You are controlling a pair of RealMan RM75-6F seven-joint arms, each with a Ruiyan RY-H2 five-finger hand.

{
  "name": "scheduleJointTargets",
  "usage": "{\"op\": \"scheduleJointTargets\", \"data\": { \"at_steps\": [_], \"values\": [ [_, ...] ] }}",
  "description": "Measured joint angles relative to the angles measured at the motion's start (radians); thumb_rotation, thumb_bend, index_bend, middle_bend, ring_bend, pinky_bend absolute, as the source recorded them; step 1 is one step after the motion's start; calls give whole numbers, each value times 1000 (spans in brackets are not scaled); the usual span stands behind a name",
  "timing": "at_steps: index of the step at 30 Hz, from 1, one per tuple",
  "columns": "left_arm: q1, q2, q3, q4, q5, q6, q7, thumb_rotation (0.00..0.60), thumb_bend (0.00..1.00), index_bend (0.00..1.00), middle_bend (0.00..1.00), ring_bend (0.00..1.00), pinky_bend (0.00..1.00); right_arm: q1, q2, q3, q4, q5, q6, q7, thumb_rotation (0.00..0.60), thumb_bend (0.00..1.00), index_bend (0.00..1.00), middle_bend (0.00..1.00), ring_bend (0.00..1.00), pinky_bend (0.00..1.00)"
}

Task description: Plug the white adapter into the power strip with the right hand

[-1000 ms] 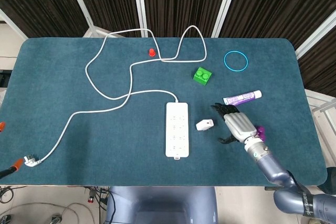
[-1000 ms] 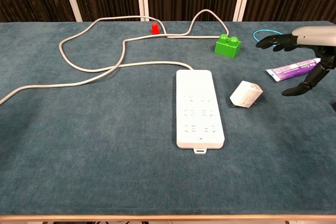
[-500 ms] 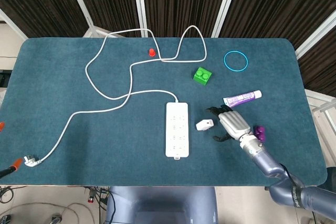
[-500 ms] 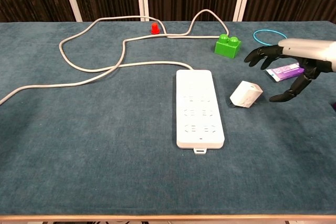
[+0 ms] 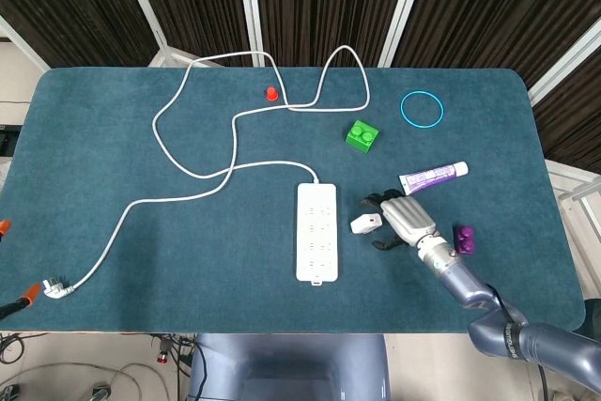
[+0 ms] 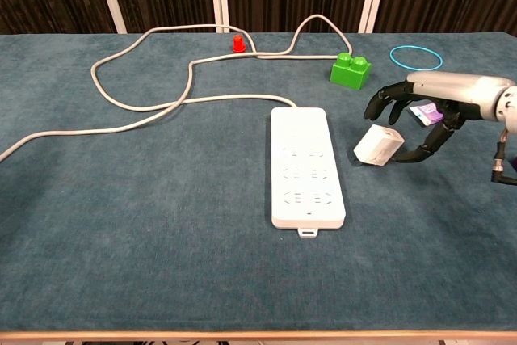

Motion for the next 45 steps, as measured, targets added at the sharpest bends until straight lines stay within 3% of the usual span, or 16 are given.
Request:
{"op": "scheduleJointTargets", "data": {
  "at_steps": [13, 45],
  "values": [
    [-2, -6, -4, 9, 6, 6, -2, 600, 143, 119, 0, 0, 6, 40, -61, 8, 71, 23, -35, -13, 600, 315, 344, 342, 386, 167],
    [-5, -6, 0, 6, 8, -2, 5, 600, 143, 127, 0, 0, 6, 35, -119, 4, 145, 41, 1, -36, 600, 373, 479, 435, 410, 183]
  ]
}}
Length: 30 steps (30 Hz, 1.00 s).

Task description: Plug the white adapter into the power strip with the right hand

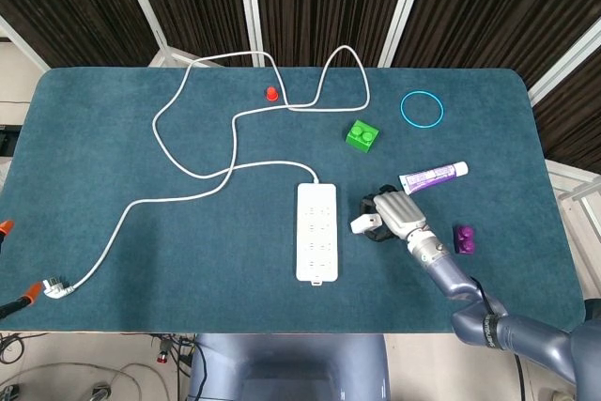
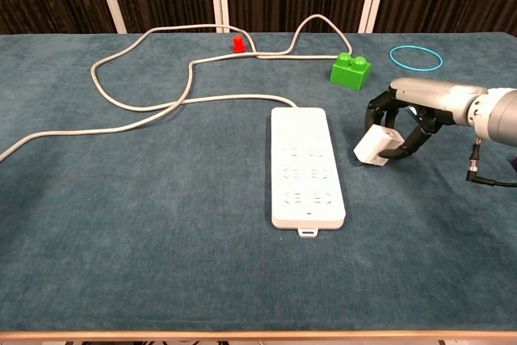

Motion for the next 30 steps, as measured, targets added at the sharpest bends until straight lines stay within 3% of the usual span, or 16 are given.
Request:
{"op": "scheduleJointTargets", "data": {
  "at_steps": [9, 16, 30],
  "values": [
    [-1, -1, 0, -1, 0, -1, 2, 600, 143, 127, 0, 0, 7, 3, -5, -1, 10, 1, -5, 1, 600, 394, 490, 460, 440, 186],
    [0, -1, 0, 0, -1, 0, 1, 600, 143, 127, 0, 0, 6, 1, -8, -4, 13, -2, 0, 0, 600, 428, 556, 536, 458, 188],
    [-2, 1, 3, -2, 2, -6, -3, 600, 143, 132, 0, 0, 7, -5, -18, -7, 16, -25, 44, -29, 600, 434, 647, 583, 514, 188]
  ]
}}
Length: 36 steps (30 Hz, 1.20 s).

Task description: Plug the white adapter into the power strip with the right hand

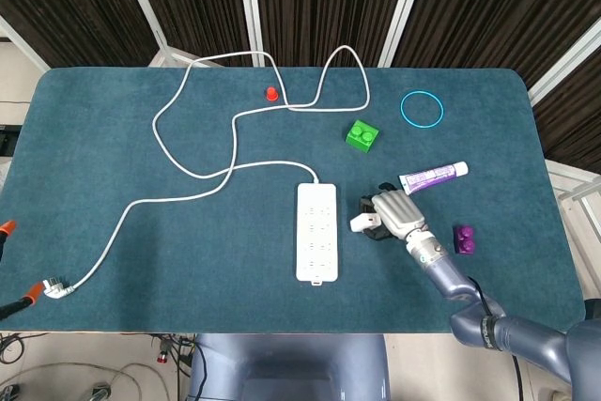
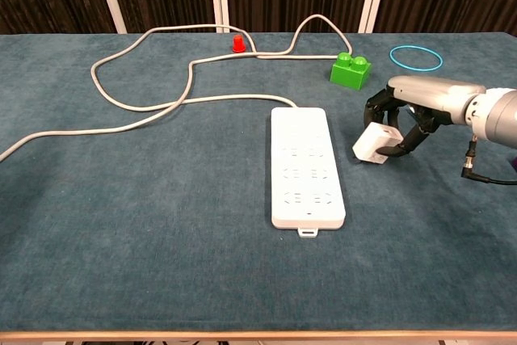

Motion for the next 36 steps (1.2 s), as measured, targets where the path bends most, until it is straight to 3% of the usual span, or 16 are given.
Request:
{"op": "scheduleJointTargets", "data": {
  "at_steps": [10, 24, 36],
  "values": [
    [-2, 2, 1, 0, -1, -6, -2, 600, 143, 138, 0, 0, 6, 5, 13, -1, -22, 6, -14, -22, 600, 469, 686, 606, 530, 198],
    [-3, 3, 0, -1, -6, -8, -5, 600, 144, 141, 0, 0, 6, 10, 30, 14, -63, 41, -21, -56, 600, 489, 701, 622, 583, 328],
    [-2, 6, 1, -1, -6, -9, -14, 600, 145, 141, 0, 0, 6, 18, 94, 52, -197, 106, -14, -153, 600, 534, 719, 680, 709, 563]
  ]
}}
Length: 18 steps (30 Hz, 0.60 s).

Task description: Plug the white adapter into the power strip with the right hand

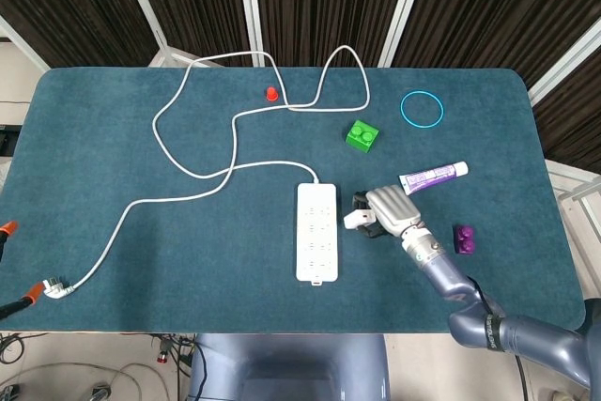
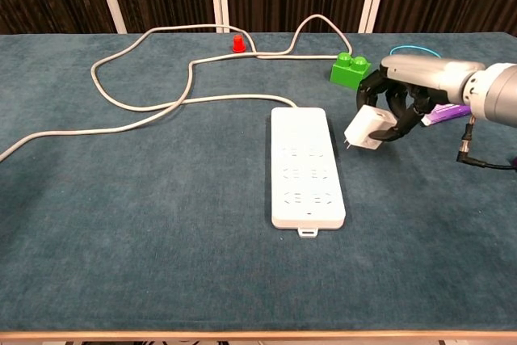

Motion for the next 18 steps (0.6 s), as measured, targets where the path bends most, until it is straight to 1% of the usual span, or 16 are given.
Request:
{"op": "scheduleJointTargets", "data": {
  "at_steps": [1, 9, 18],
  "values": [
    [0, 0, 0, 0, 0, 0, 0, 600, 144, 141, 0, 0, 6, 2, 12, 3, -26, 12, 0, -21, 600, 537, 719, 682, 721, 575],
    [1, 4, 2, -2, 2, 0, -7, 600, 145, 141, 0, 0, 6, 22, 62, 13, -129, 89, -6, -149, 600, 567, 724, 693, 800, 658],
    [1, 8, 2, -3, -3, -3, -11, 600, 145, 145, 0, 0, 6, 63, 71, 17, -185, 215, -7, -289, 600, 638, 724, 692, 817, 672]
  ]
}}
